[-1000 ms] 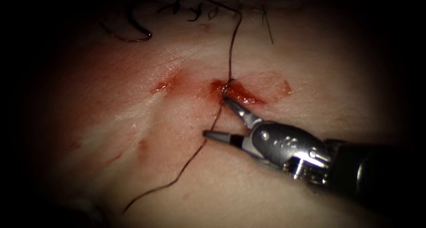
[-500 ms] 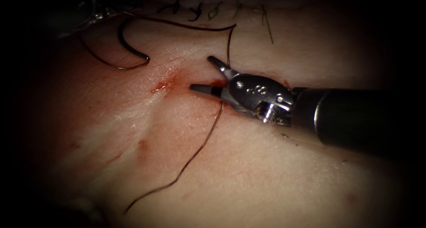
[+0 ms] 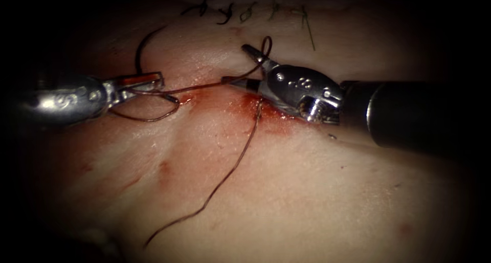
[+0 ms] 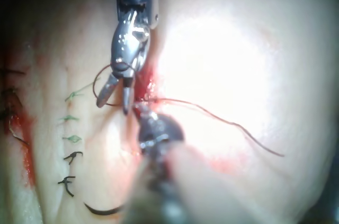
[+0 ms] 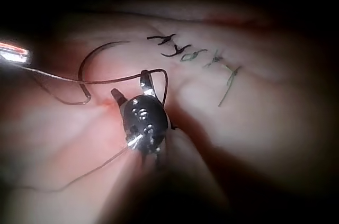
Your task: Wound Closure
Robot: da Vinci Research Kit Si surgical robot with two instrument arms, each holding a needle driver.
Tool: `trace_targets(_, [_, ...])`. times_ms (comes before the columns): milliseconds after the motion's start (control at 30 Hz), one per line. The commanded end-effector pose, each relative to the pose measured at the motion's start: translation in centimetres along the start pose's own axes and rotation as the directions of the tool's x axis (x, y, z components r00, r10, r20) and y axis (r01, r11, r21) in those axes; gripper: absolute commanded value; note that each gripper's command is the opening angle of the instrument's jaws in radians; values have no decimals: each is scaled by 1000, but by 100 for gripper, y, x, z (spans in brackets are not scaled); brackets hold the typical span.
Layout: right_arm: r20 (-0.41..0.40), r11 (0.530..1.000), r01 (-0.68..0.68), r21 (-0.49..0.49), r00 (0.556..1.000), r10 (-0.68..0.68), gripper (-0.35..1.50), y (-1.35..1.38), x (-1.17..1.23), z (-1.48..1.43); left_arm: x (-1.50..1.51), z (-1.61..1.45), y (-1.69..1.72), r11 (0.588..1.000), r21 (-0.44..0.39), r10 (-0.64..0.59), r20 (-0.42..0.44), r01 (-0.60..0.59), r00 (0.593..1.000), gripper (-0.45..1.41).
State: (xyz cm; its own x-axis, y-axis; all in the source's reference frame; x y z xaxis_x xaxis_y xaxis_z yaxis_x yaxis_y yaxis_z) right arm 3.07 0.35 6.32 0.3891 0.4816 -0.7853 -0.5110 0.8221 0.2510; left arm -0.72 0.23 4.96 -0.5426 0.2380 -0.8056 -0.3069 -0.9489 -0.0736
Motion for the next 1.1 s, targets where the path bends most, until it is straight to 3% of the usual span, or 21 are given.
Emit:
trace_targets(33, [-4,1000,-1,5,1000,1,101,-2,0,8,-3,7,4,1000,-3,-3,-1,3,1000,-45])
trace_targets(367, [-73,996,0,88,997,6,99,9,9,11,-13,39,40,1000,-28,10,8,-10,1000,-45])
trace_targets(567, [-102,976,24,214,995,-2,93,18,21,6,-36,78,60,998,-58,14,39,-12,999,-45])
trace_targets(900, [-130,900,77,429,991,-22,89,17,30,1,-95,138,29,997,-83,16,89,-9,996,-45])
trace_targets(1100, [-141,863,82,498,990,-12,86,8,32,-2,-127,162,14,996,-91,4,115,6,993,-45])
